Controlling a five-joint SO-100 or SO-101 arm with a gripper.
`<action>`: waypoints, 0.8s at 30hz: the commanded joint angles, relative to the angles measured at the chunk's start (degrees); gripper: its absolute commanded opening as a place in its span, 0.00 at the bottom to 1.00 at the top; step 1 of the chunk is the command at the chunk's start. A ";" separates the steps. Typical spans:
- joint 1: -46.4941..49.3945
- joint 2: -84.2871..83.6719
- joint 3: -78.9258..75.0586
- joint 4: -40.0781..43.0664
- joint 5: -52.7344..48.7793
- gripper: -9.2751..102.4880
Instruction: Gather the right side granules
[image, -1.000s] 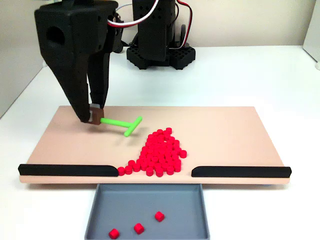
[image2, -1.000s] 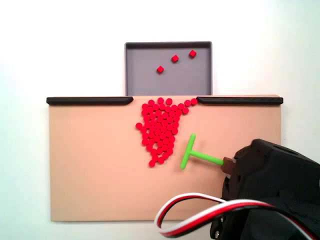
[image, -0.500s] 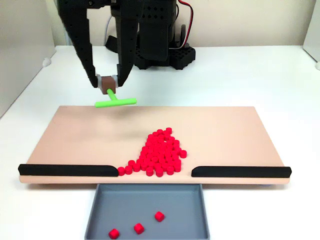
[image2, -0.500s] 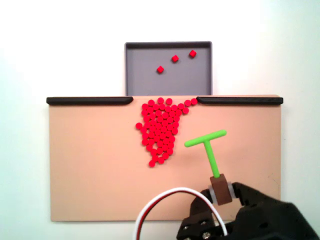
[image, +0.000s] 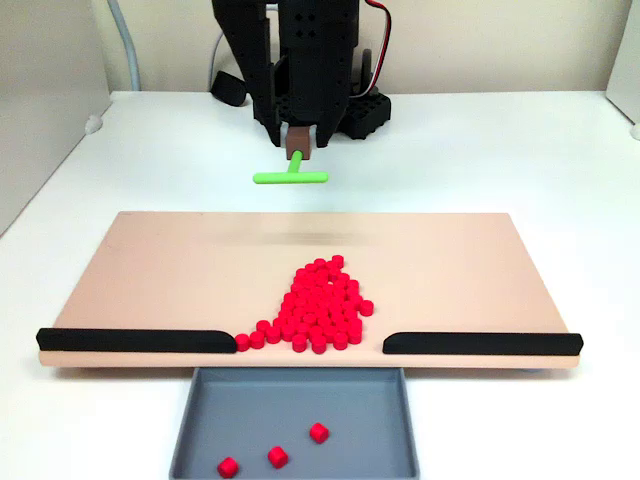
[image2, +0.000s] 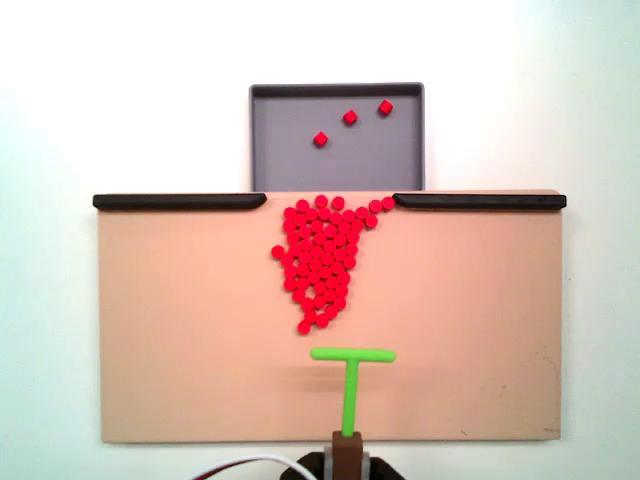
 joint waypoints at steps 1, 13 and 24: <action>-2.29 2.02 0.18 1.58 2.90 0.08; -2.64 7.47 6.33 0.97 -0.35 0.08; -1.67 0.09 0.35 0.79 -1.05 0.08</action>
